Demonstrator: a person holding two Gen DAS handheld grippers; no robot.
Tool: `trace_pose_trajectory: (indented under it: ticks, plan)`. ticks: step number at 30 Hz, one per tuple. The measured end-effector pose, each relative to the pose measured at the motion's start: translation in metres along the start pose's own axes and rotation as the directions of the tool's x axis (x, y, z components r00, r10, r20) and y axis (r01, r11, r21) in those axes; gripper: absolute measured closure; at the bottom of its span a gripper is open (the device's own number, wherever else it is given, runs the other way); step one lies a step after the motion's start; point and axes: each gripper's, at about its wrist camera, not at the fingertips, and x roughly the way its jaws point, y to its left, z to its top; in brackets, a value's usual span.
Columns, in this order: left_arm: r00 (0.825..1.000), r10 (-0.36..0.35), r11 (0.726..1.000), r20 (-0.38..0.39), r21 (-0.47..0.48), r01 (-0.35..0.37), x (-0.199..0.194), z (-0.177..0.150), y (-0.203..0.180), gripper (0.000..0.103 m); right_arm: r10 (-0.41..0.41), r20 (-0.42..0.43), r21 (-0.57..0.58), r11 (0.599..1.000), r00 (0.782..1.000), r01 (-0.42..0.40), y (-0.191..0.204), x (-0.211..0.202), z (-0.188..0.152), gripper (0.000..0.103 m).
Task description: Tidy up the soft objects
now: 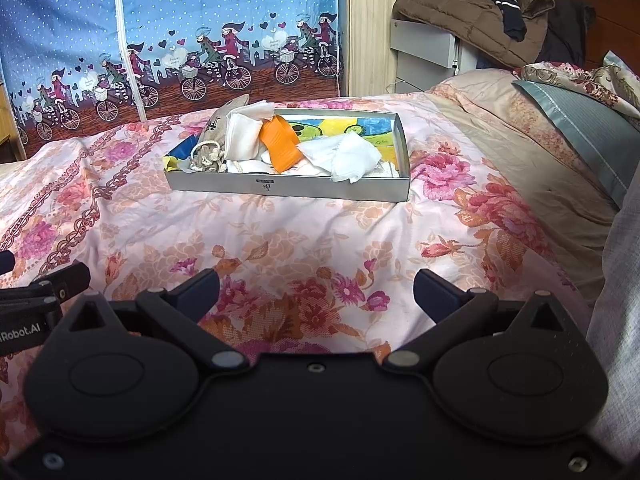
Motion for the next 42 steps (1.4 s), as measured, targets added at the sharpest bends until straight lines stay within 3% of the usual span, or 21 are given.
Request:
trace_pose_trajectory:
  ticks: [42]
  plan:
    - [1.0, -0.007, 1.0, -0.01, 0.007, 0.007, 0.0006, -0.002, 0.0008, 0.001, -0.001, 0.0, 0.001, 1.0, 1.0, 0.001, -0.0013, 0.0, -0.0011, 0.0]
